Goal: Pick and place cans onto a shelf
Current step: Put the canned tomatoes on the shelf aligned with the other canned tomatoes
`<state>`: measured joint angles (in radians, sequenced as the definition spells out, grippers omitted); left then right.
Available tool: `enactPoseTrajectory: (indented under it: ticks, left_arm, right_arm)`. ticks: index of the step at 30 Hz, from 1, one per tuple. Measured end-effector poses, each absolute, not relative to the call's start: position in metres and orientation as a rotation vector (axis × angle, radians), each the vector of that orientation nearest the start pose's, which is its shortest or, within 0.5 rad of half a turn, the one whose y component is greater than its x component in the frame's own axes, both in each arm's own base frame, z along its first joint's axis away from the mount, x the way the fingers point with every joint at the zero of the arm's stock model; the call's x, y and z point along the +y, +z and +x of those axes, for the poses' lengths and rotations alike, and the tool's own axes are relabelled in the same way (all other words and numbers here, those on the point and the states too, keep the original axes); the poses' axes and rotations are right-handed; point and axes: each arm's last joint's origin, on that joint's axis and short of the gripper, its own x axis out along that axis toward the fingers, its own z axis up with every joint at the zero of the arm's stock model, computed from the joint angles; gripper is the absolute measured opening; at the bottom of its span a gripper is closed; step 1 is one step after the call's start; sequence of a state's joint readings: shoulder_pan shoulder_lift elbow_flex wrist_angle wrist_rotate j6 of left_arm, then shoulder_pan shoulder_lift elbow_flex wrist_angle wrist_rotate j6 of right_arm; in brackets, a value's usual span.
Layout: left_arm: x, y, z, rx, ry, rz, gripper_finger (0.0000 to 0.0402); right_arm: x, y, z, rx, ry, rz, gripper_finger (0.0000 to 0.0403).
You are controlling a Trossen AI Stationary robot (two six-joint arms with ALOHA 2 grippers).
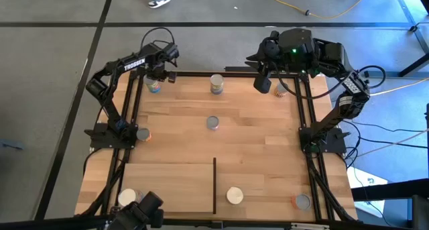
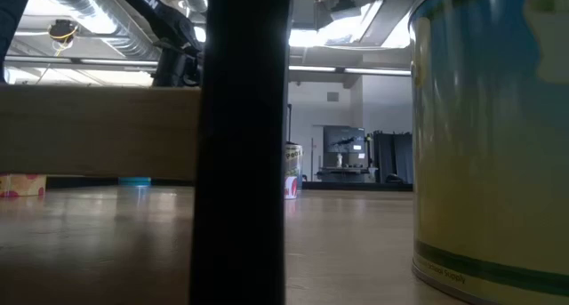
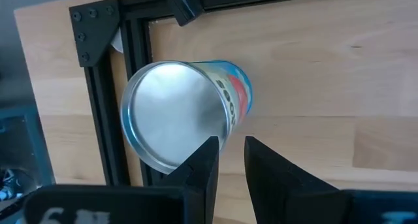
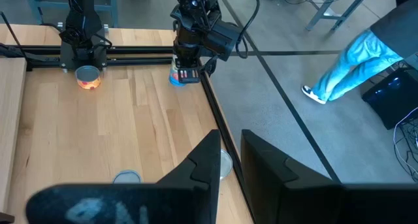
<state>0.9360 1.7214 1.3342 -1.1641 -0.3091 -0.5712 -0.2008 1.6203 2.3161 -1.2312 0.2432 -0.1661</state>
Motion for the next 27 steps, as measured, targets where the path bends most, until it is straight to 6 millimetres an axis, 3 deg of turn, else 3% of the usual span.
enactPoseTrajectory:
  ticks: [27]
  left_arm:
    - [0.2591, 0.2318, 0.1733, 1.255, 1.446, -0.897, 0.0066]
  right_arm:
    - [-0.0597, 0.5213, 0.2583, 0.575, -0.387, -0.171, 0.0063]
